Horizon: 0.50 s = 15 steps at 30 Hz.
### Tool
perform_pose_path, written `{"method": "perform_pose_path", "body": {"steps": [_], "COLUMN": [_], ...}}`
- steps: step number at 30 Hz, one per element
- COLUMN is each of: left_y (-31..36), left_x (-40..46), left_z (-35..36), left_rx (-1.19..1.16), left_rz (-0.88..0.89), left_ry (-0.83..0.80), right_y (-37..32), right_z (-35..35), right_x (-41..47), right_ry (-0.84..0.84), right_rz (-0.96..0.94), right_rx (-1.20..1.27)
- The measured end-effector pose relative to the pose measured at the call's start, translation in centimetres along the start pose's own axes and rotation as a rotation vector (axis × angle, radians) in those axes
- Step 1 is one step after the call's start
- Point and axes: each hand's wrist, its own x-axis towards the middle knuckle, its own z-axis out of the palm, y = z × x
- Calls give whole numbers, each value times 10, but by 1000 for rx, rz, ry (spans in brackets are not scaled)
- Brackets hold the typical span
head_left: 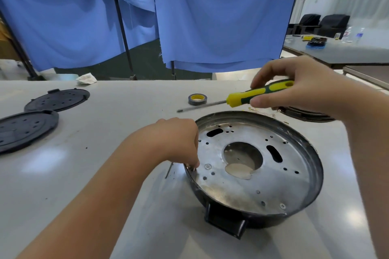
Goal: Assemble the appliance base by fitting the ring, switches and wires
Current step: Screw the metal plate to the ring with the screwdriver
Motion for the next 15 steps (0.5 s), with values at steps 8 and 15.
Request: {"method": "perform_pose_path", "body": {"steps": [8,15], "left_y": [0,0], "left_x": [-2,-5], "left_z": [1,0], "left_rx": [55,34], "left_rz": [20,54], "left_ry": [-10,8], "right_y": [-11,-2], "right_z": [-5,3], "right_x": [-2,0], "right_ry": [220,120], "right_rz": [-75,24], "right_rx": [76,-23]}}
